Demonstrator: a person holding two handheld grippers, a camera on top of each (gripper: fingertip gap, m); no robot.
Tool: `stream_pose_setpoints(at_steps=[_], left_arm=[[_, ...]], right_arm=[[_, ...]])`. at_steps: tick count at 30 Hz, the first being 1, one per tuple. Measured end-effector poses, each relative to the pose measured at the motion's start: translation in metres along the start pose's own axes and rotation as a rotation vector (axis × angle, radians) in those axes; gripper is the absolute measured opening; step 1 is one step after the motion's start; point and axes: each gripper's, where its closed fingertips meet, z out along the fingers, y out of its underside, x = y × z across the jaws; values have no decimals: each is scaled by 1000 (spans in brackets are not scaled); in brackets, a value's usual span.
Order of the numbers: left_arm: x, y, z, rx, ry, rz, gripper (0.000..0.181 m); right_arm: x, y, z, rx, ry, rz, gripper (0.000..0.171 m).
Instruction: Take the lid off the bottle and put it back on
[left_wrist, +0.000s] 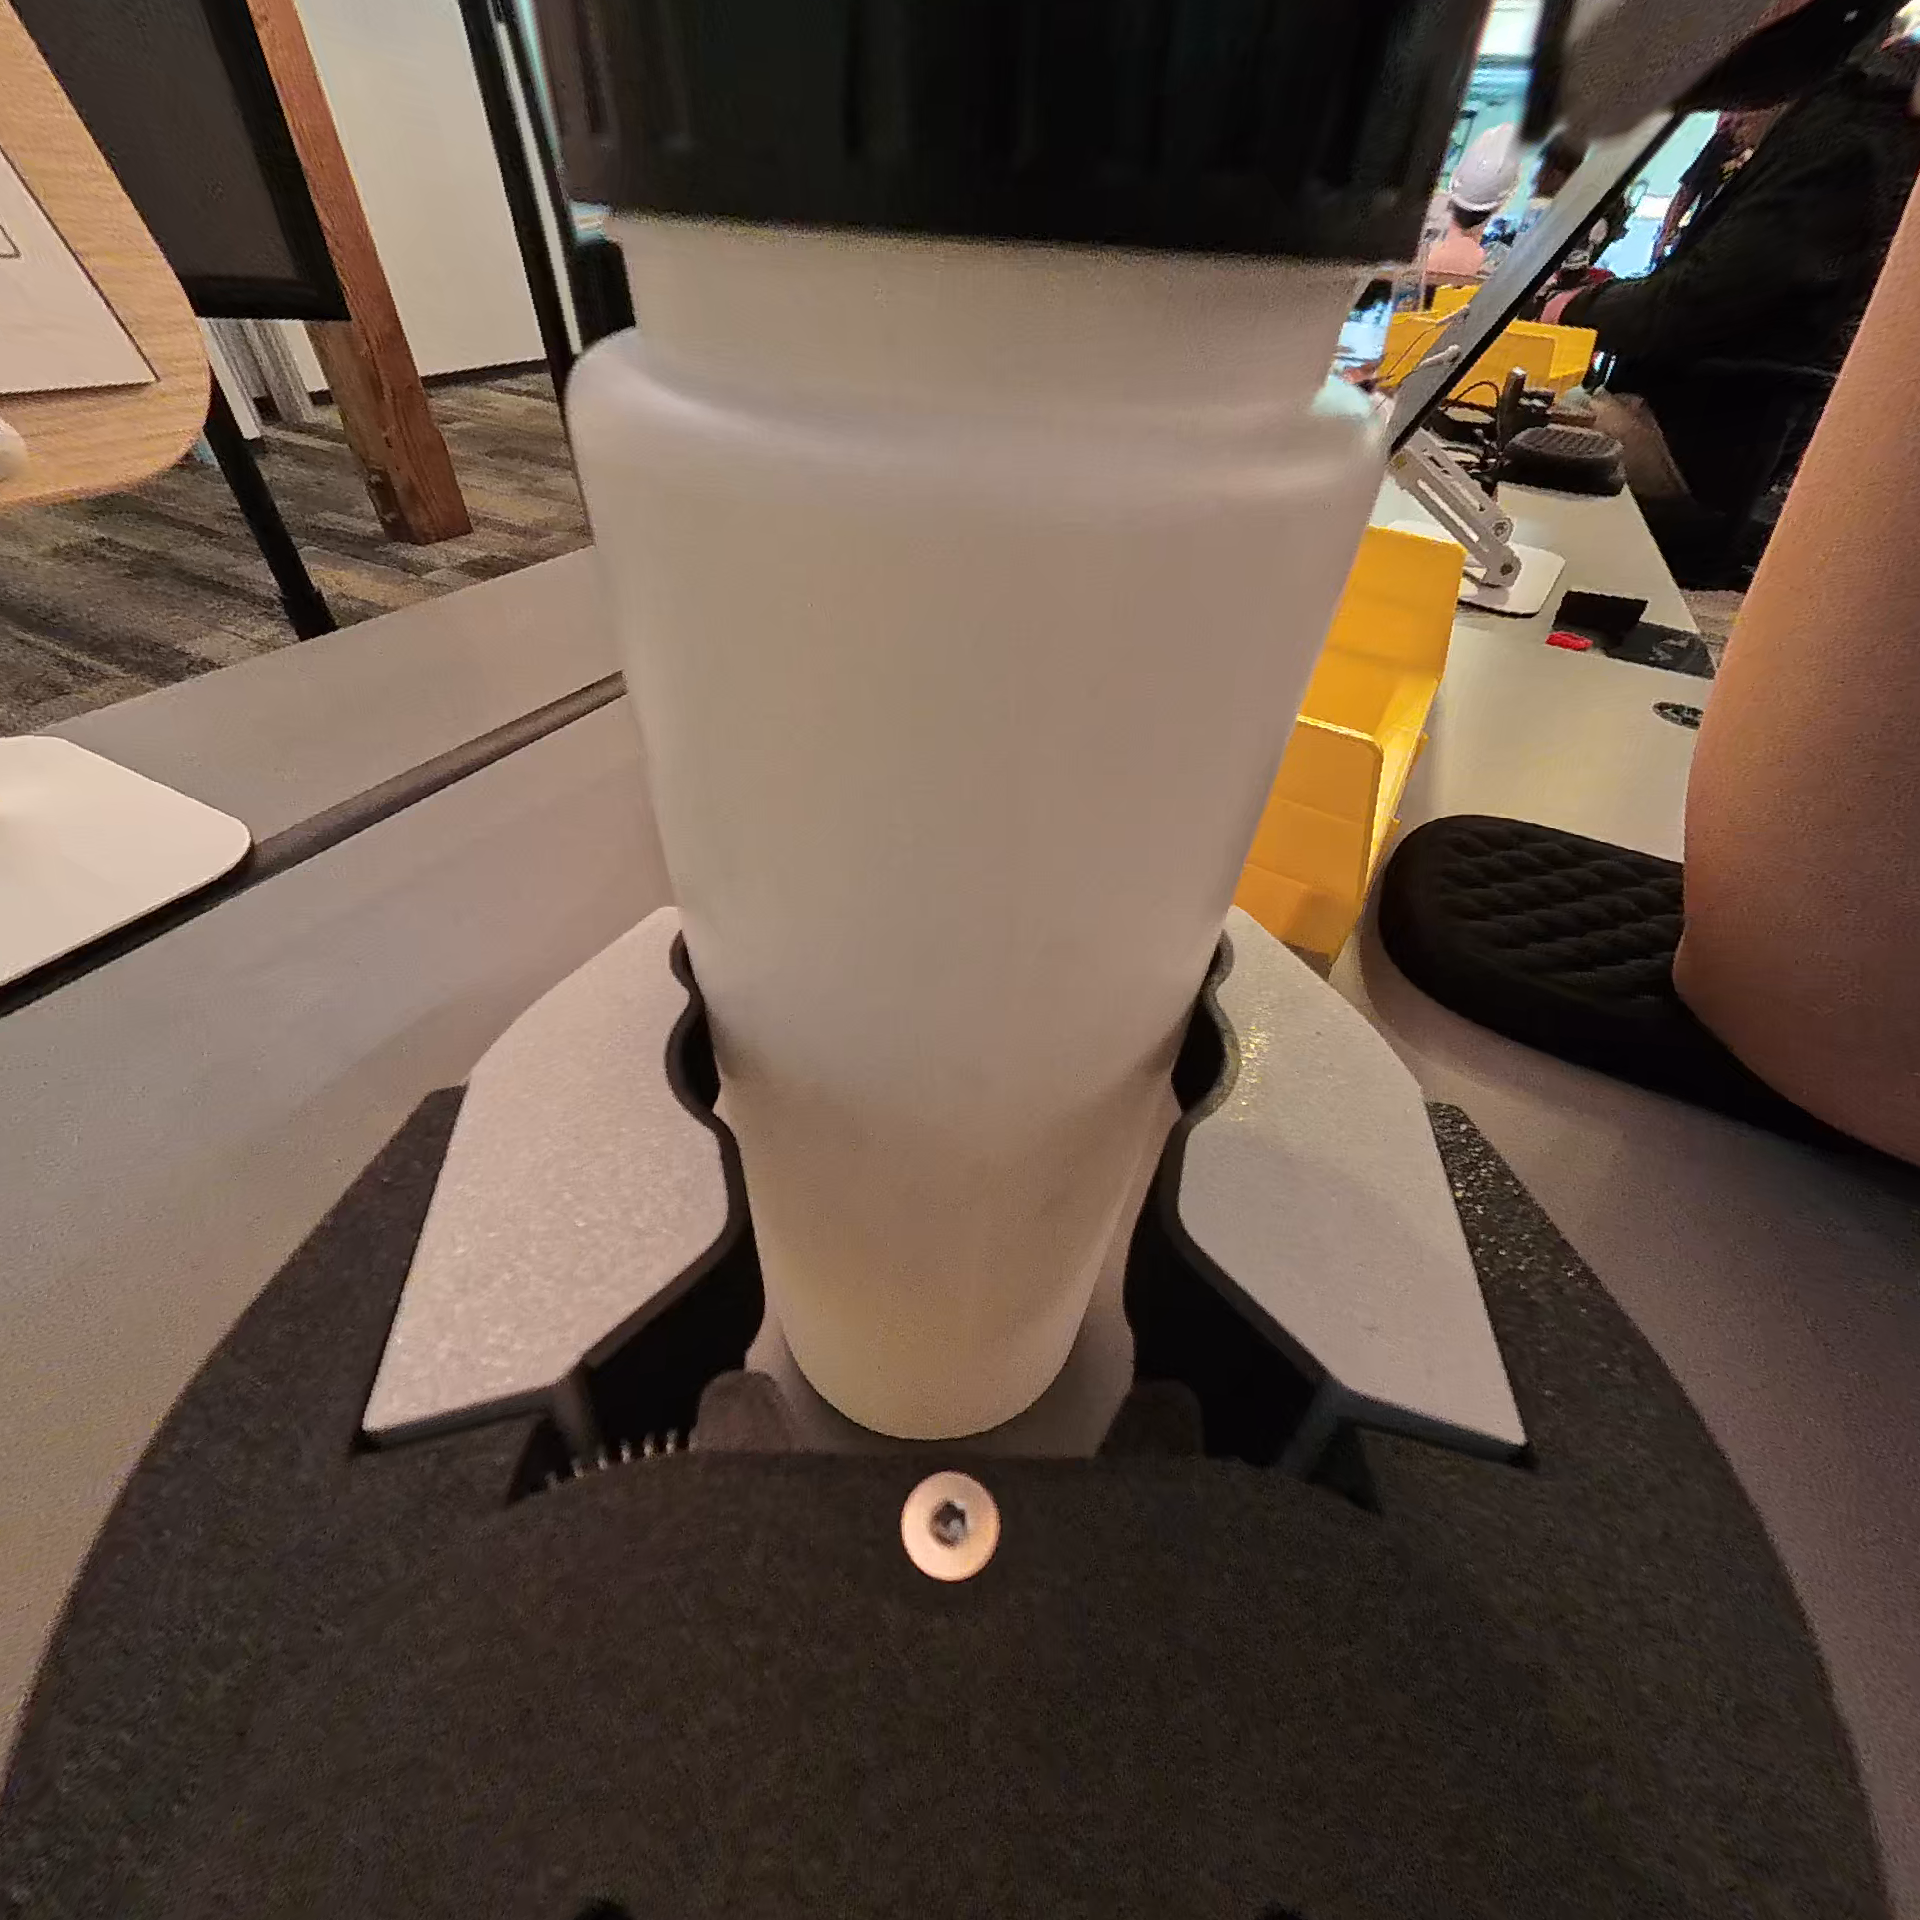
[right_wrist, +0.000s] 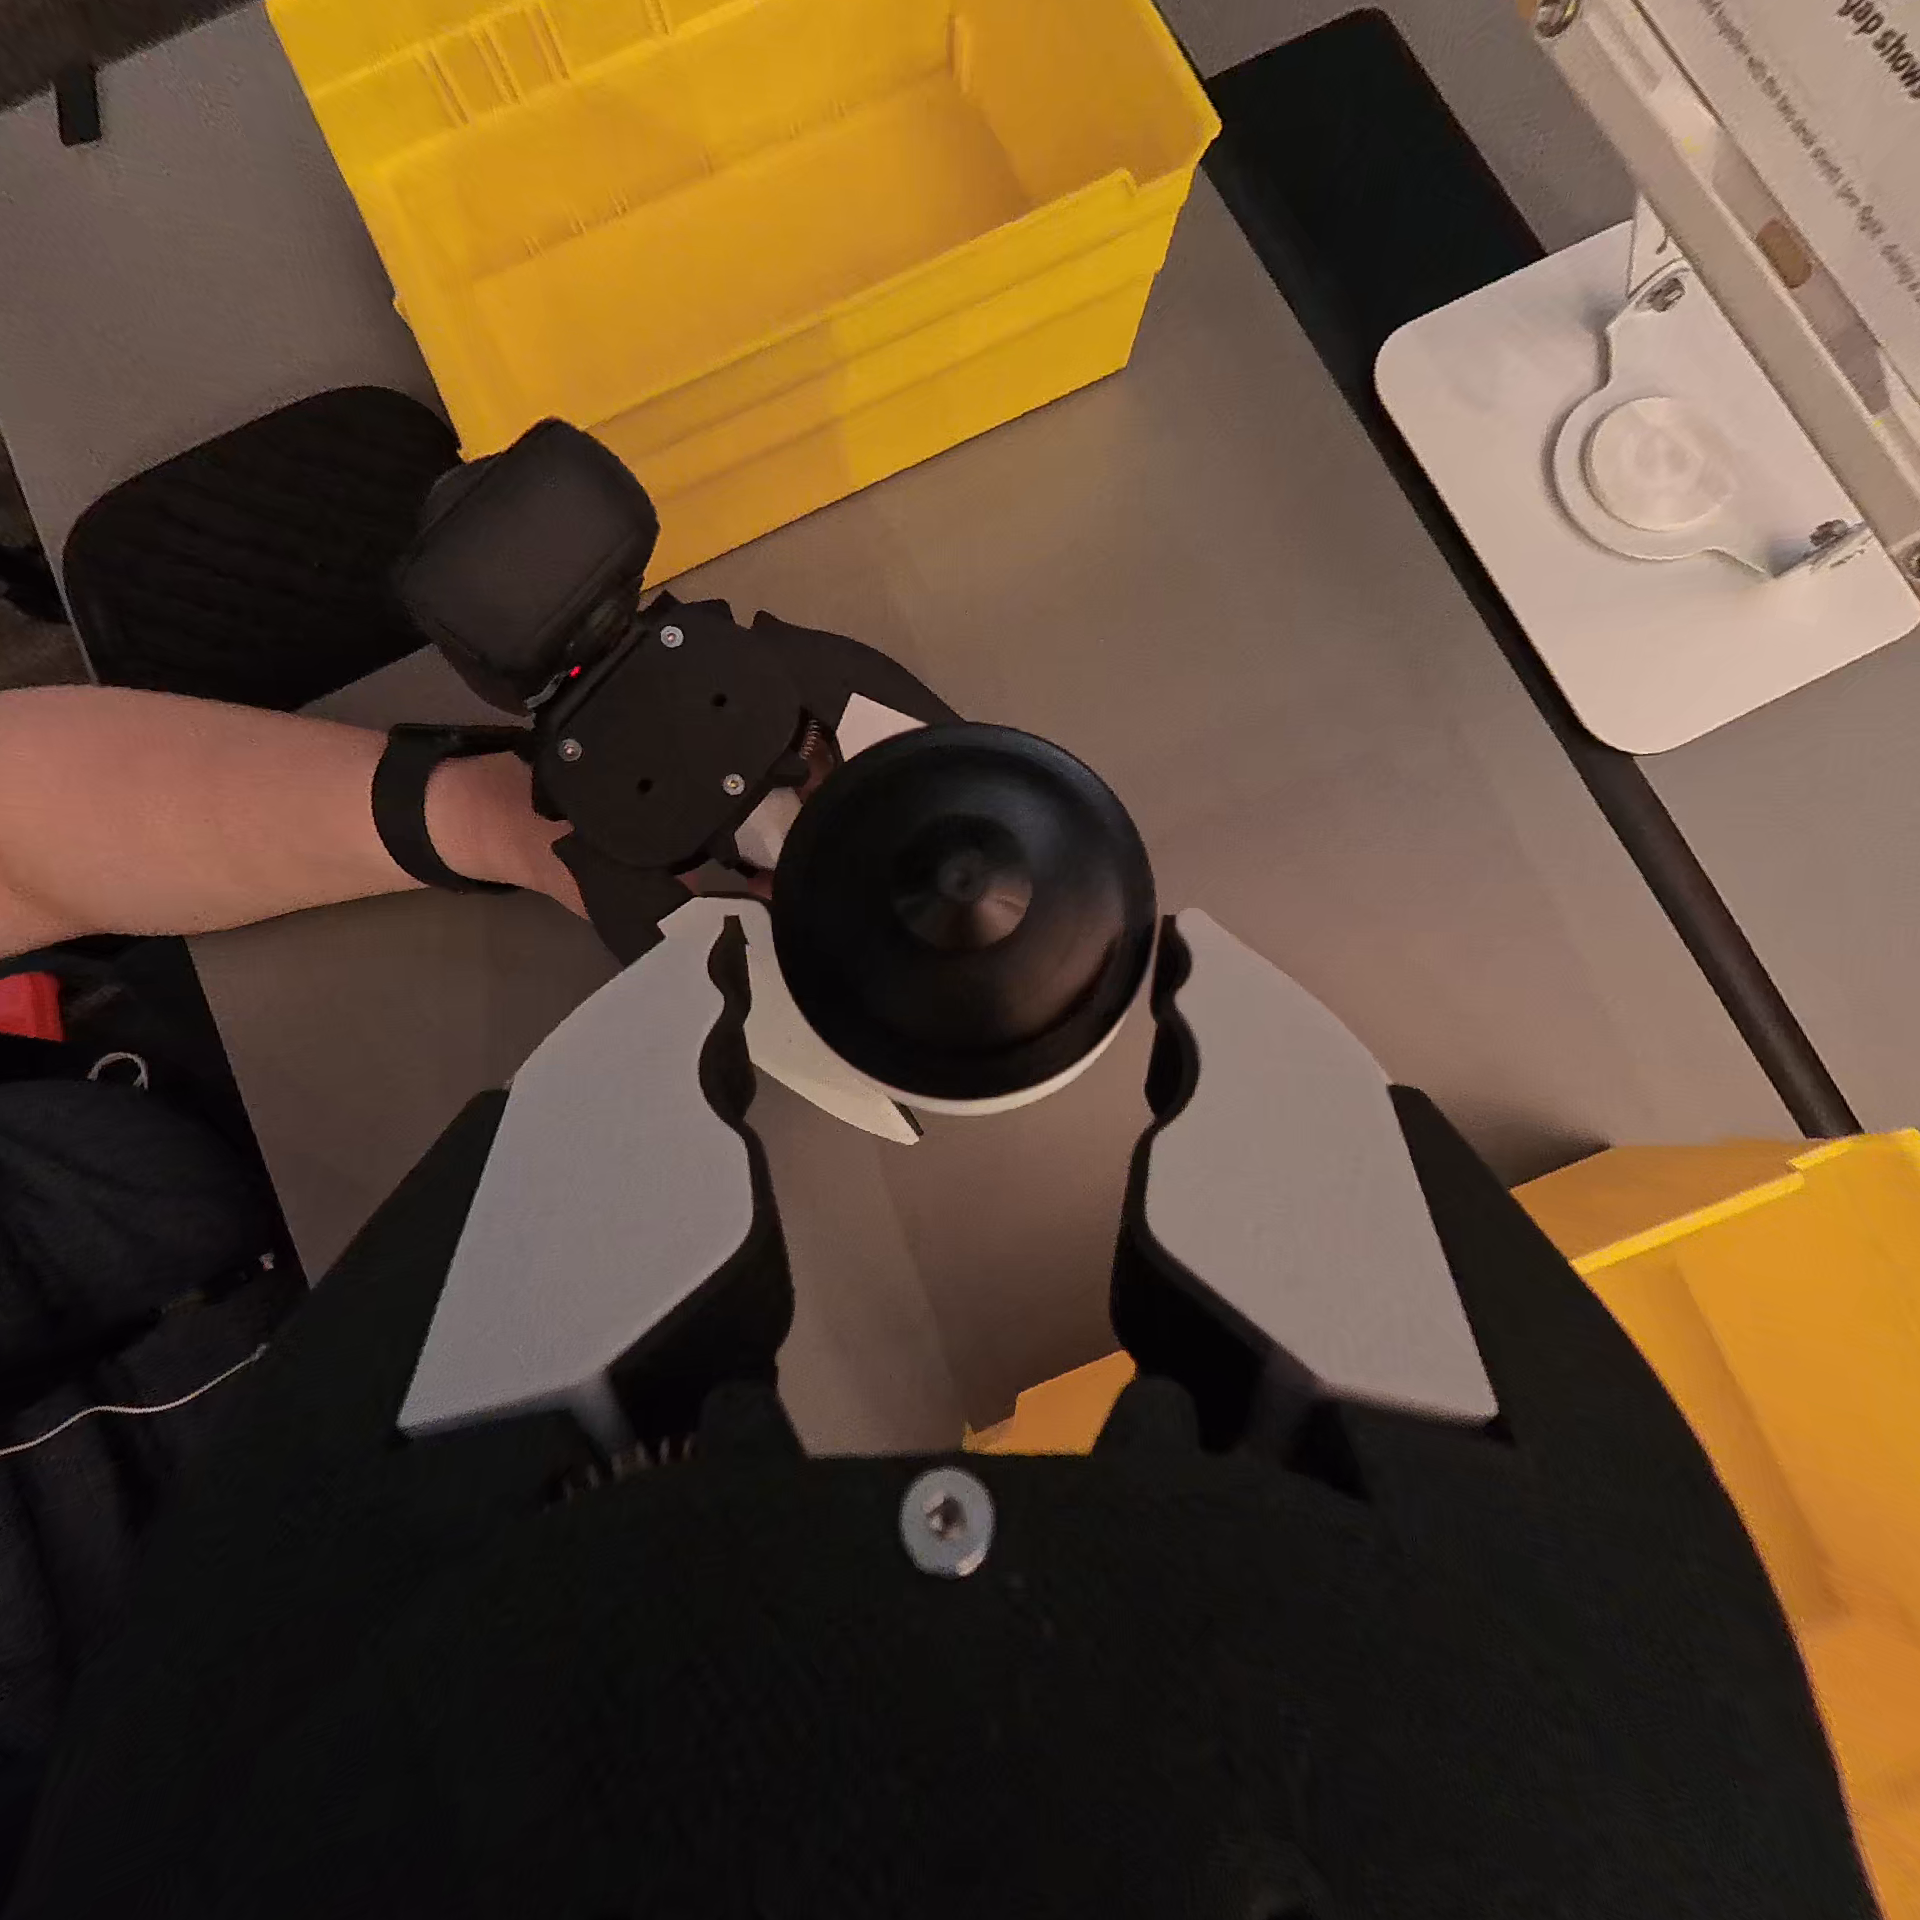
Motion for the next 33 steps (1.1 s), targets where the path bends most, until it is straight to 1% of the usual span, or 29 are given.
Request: stream_pose_setpoints(at_steps=[3, 5, 9, 11, 12, 14, 16, 19, 21, 22, 24, 28, 30, 31, 33], left_arm=[[1, 0, -1, 4, 13, 1, 88], [5, 0, -2, 10, 58, 14, 88], [18, 1, -4, 29, 183, 34, 88], [18, 0, -5, 42, 205, 8, 88], [16, 0, -5, 44, 198, -1, 88], [12, -1, -4, 39, 165, -22, 88], [9, -1, -4, 38, 139, -23, 88], [4, -1, -4, 30, 97, -6, 88], [4, -1, -4, 29, 91, -4, 88], [4, -1, -4, 30, 91, -3, 88], [5, 0, -4, 25, 100, 6, 88], [13, 0, -6, 29, 173, 29, 88], [17, 1, -8, 36, 213, 42, 88], [17, 1, -8, 34, 213, 48, 88], [13, 1, -5, 21, 169, 27, 88]], right_arm=[[1, 0, 6, -22, 15, -36, 73], [-2, 0, 6, -18, -20, -79, 73], [-12, 7, -1, 20, -142, -291, 72], [-9, 10, 1, 54, -152, -391, 72], [-8, 8, 2, 81, -153, -407, 72], [-4, 6, 2, 66, -138, -317, 72], [-3, -1, 2, 61, -111, -209, 81], [-4, -6, 0, 59, -62, -101, 80], [-1, 1, 3, 4, -17, -52, 77], [0, 4, 4, -20, -4, -58, 72], [-1, 6, 3, -35, -7, -88, 71], [-5, 15, -3, -49, -49, -252, 66], [-7, 20, -6, -15, -79, -392, 61], [-8, 21, -7, 17, -103, -430, 60], [-2, 20, -7, 41, -109, -406, 60]])
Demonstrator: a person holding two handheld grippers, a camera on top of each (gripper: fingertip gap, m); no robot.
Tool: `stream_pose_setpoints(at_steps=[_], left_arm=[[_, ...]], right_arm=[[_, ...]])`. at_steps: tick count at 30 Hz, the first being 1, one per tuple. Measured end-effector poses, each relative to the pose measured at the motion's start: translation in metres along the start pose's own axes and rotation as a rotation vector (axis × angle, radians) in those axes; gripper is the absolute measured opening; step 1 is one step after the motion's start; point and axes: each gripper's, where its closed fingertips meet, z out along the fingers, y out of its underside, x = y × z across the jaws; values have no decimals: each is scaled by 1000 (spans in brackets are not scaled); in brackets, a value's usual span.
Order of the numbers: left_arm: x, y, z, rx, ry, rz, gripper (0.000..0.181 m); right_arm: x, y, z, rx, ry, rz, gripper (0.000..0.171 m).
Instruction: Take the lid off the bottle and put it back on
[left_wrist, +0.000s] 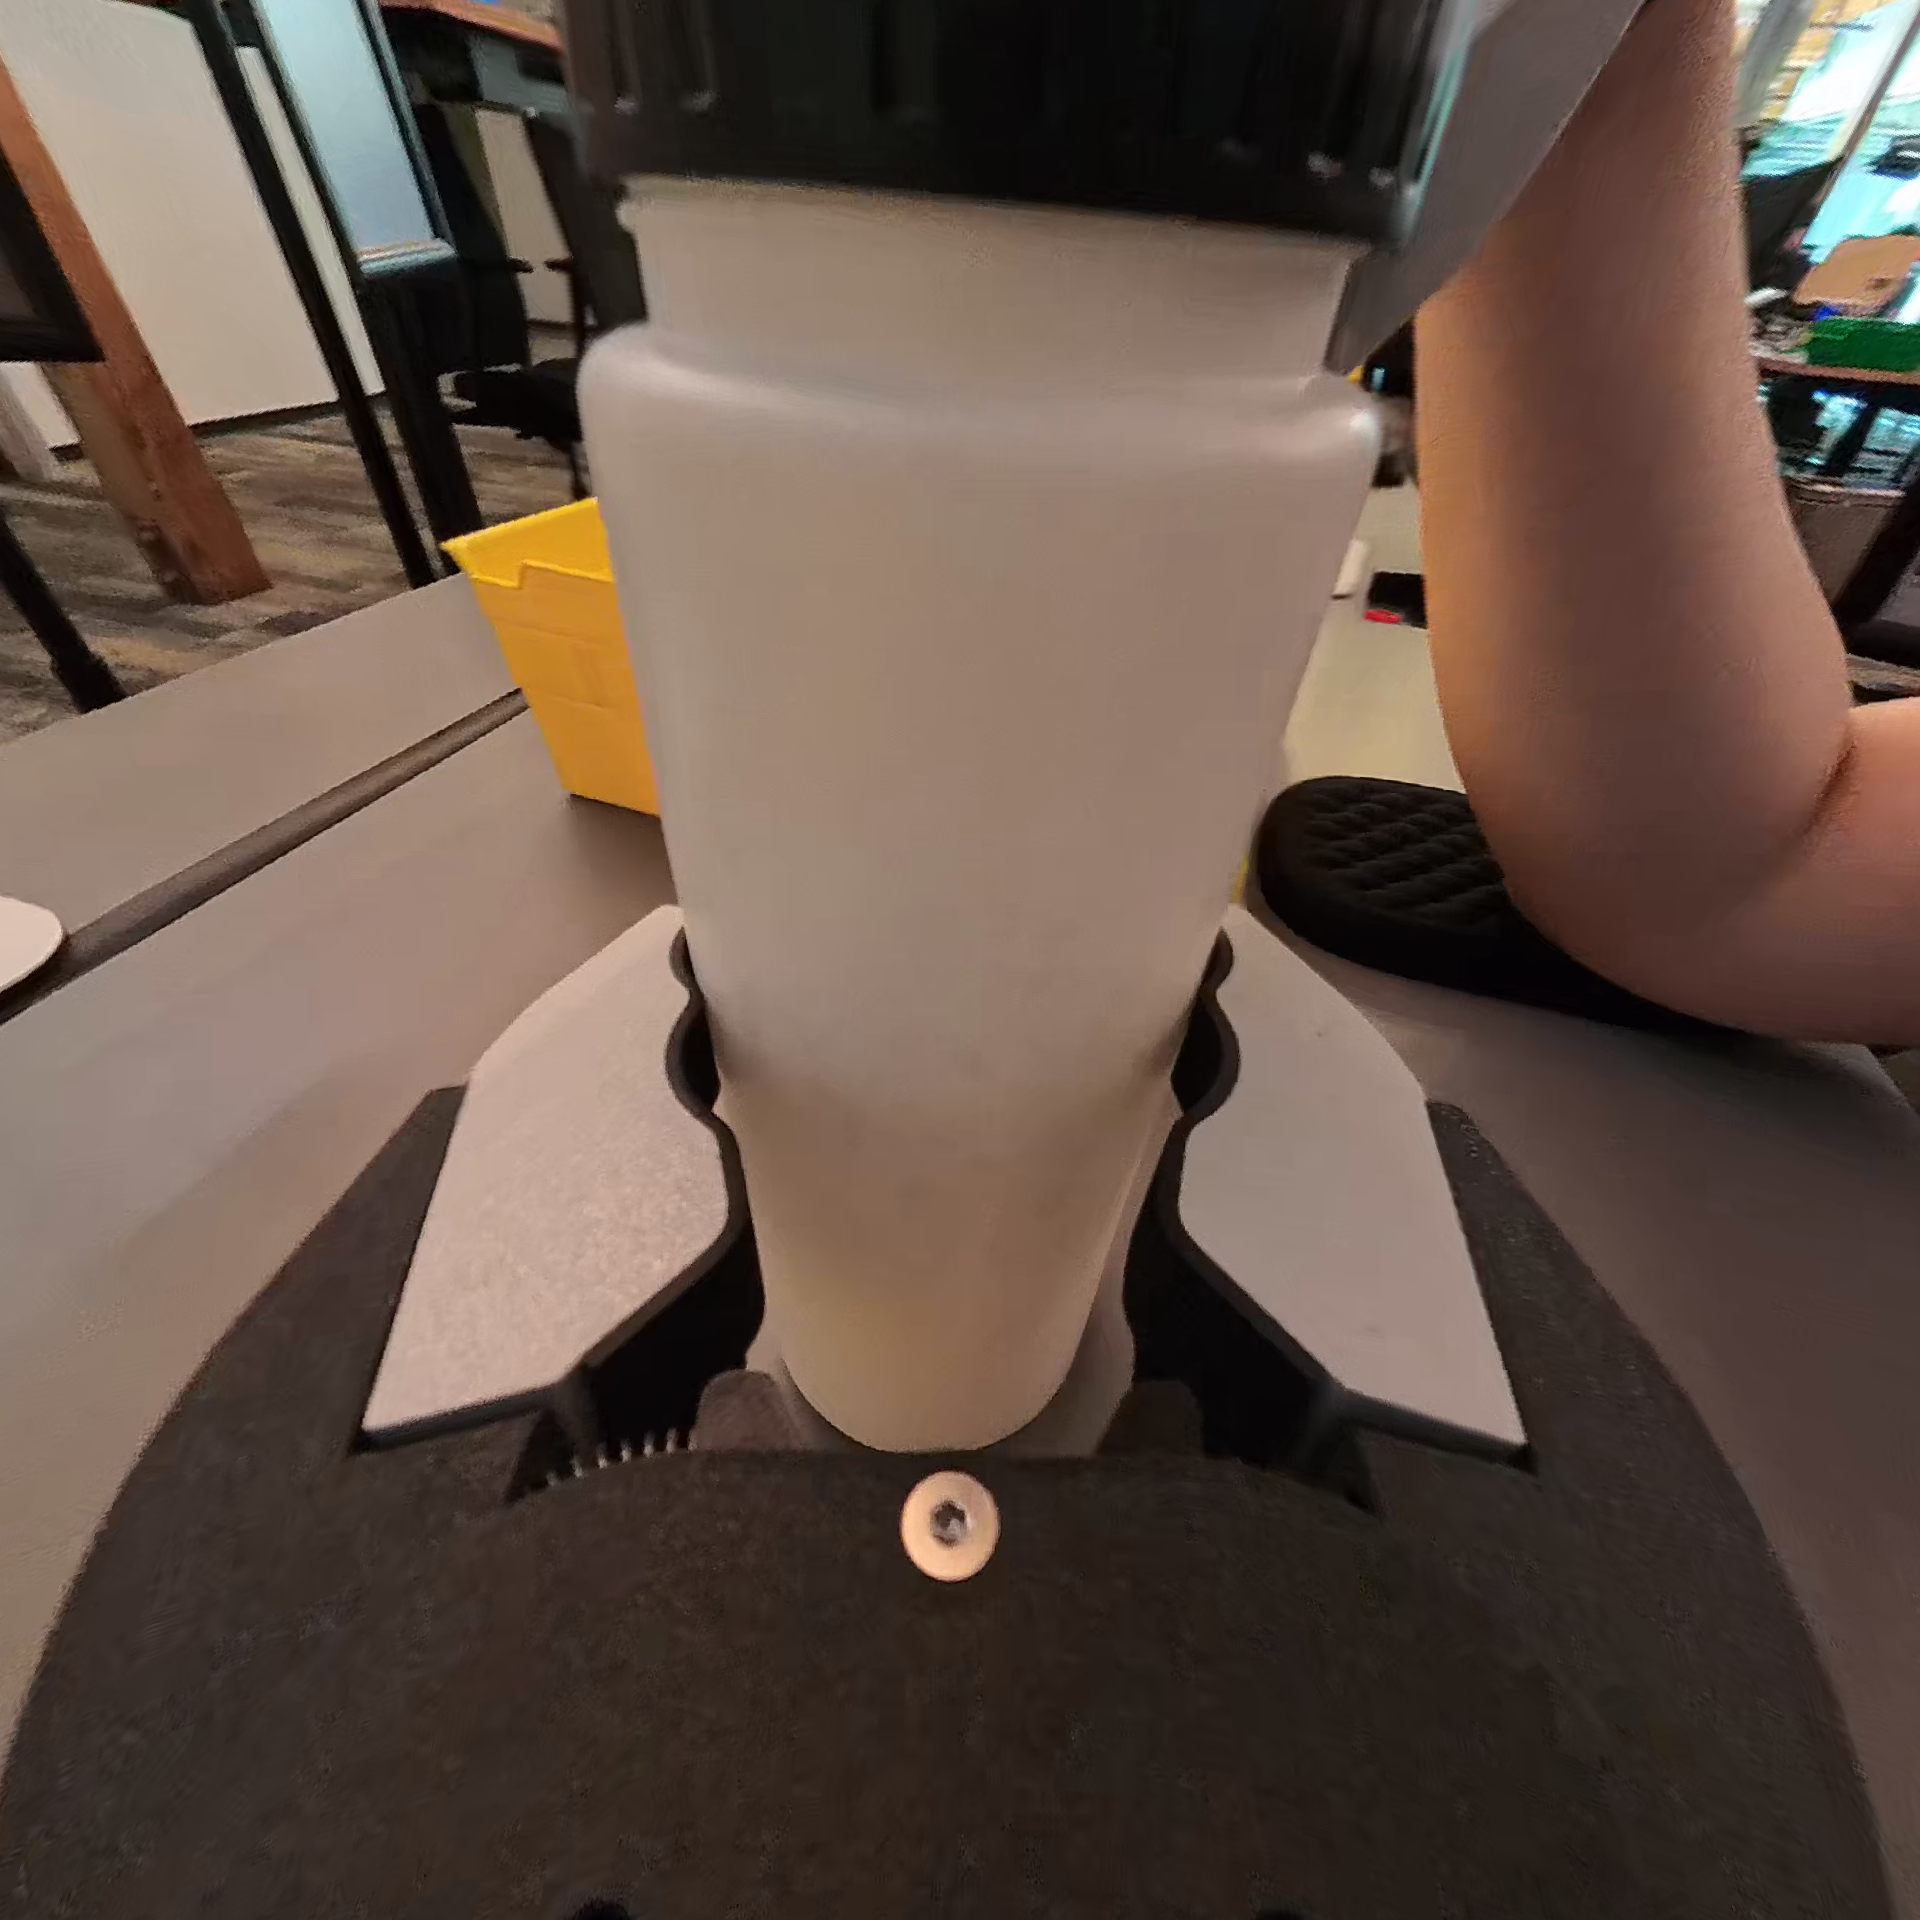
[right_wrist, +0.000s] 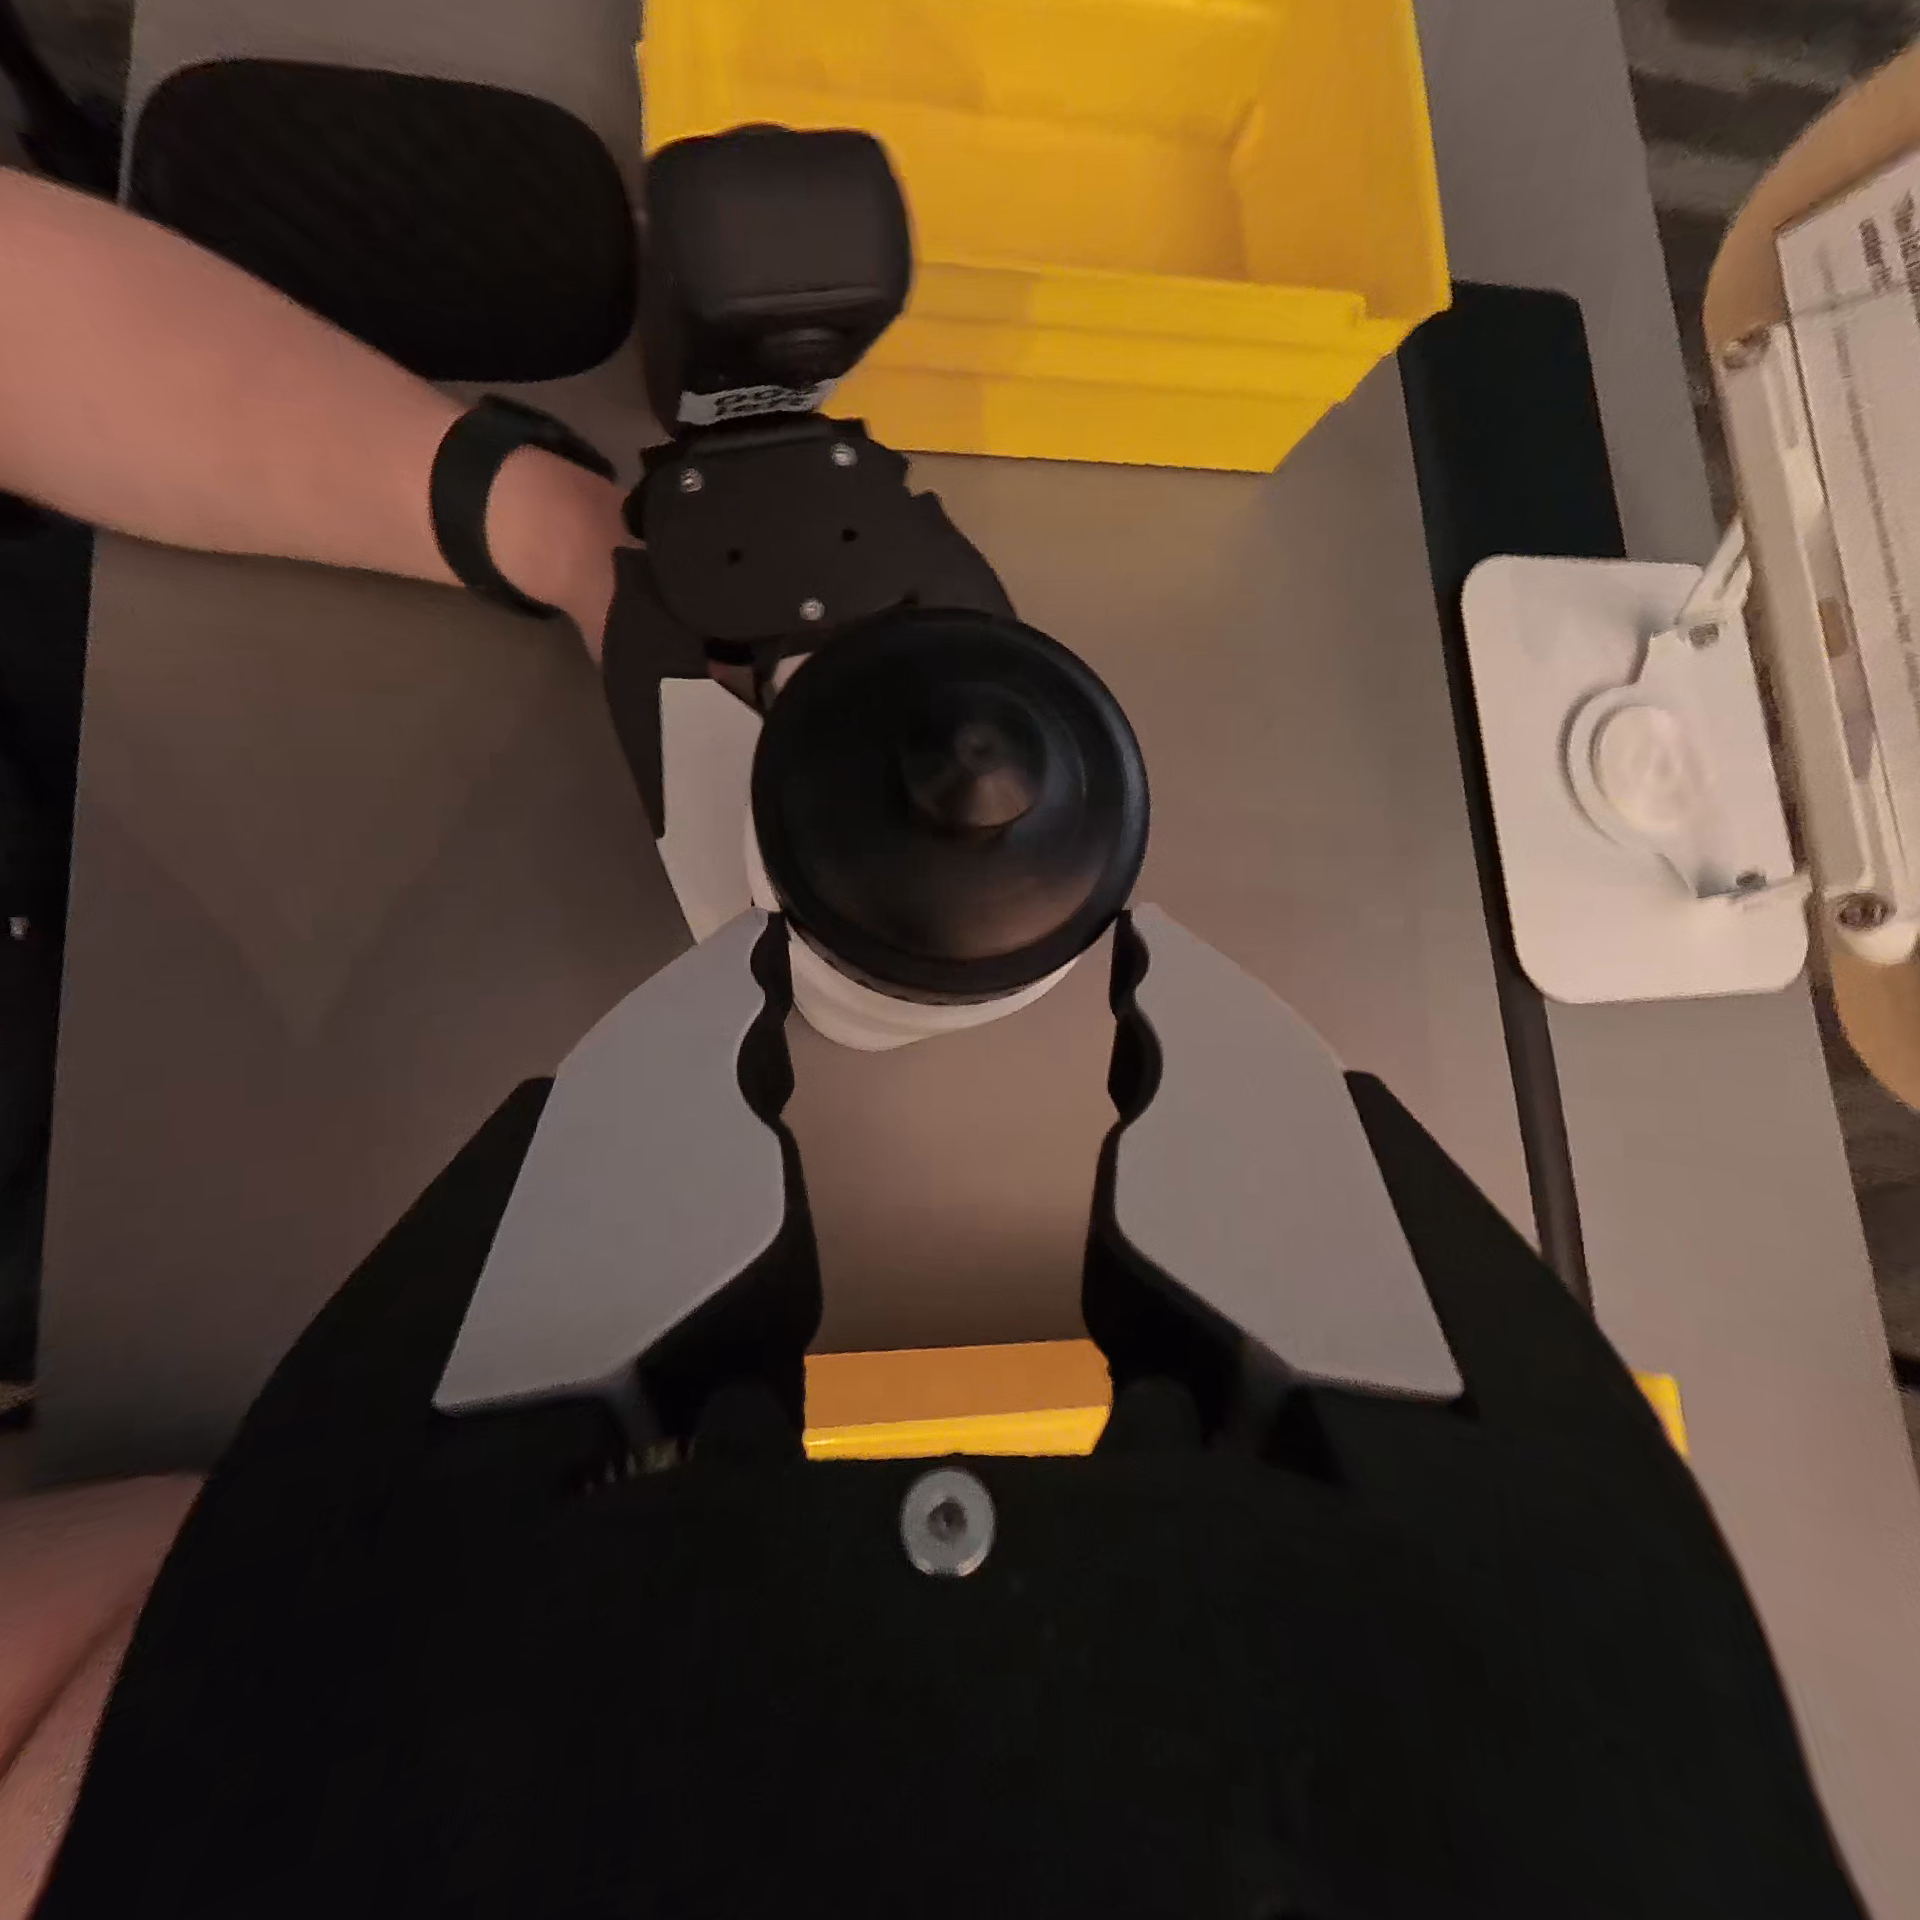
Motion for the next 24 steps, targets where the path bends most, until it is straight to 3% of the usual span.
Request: stream_pose_setpoints(at_steps=[3, 6, 11, 16, 20, 24], left_arm=[[-3, 0, 1, 7, -36, -3, 88], [-8, 0, 1, -3, -81, -8, 88], [-9, 0, 2, -18, -97, -13, 88], [6, 1, 2, -27, 12, 17, 88], [31, 2, 1, -39, 163, 66, 88], [24, 2, 4, -31, 129, 6, 88]], right_arm=[[4, -10, 1, 21, -6, 144, 78], [6, -28, 2, 67, 24, 245, 78], [7, -17, 11, -28, 50, 343, 72], [-4, -15, 7, -18, -47, 204, 72], [-29, -15, 0, 89, -181, -69, 71], [-20, -11, -3, 99, -177, -2, 70]])
